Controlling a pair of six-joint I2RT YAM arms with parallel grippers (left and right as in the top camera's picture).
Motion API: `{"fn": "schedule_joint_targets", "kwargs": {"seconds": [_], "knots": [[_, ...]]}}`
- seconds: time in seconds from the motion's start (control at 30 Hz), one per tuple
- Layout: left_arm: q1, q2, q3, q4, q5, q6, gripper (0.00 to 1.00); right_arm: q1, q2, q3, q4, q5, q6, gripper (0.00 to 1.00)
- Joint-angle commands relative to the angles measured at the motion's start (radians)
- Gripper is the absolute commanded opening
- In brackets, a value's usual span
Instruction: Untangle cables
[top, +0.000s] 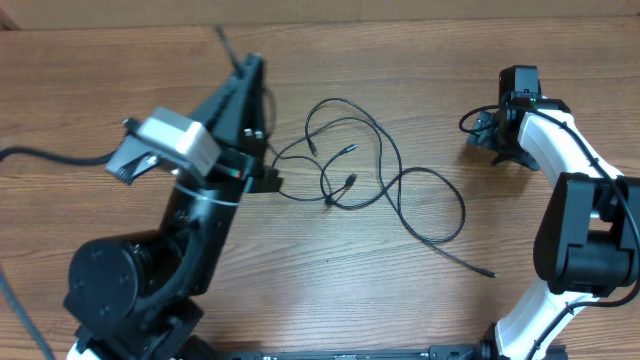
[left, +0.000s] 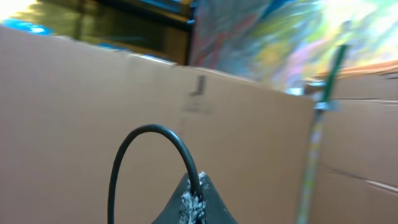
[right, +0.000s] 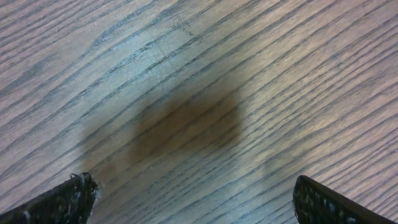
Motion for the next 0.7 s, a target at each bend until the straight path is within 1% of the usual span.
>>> {"fn": "schedule_joint_targets", "kwargs": {"seconds": [0.0,0.07,0.23,0.37,0.43,0.5,0.57,0.67], "knots": [[-0.005,-0.024,0.011,-0.038,-0.282,0.069,0.04,0.003,-0.023,-0.005,0.005,0.006,-0.002,1.0],[-0.005,-0.024,0.011,-0.083,-0.502,0.068,0.04,0.003,-0.023,-0.005,0.005,0.006,-0.002,1.0],[-0.005,-0.023,0.011,-0.157,-0.795,0.069,0.04,0.003,-0.023,-0.005,0.005,0.006,-0.002,1.0],[-0.004,-0.023,0.011,-0.216,-0.983,0.068,0.04,0.003,-0.023,-0.005,0.005,0.006,-0.002,1.0],[-0.004,-0.019,0.01,-0.261,-1.049,0.068,0.04,0.003,-0.023,-0.005,0.005,0.006,-0.002,1.0],[0.0,-0.011,0.01,-0.312,-1.081,0.058,0.04,0.003,-0.023,-0.005,0.005,0.006,-0.002,1.0],[0.008,0.002,0.008,-0.372,-1.081,0.039,0.04,0.003,-0.023,-0.005,0.005,0.006,-0.002,1.0],[0.023,0.032,0.008,-0.493,-1.081,-0.023,0.04,0.003,-0.023,-0.005,0.005,0.006,-0.002,1.0]]}}
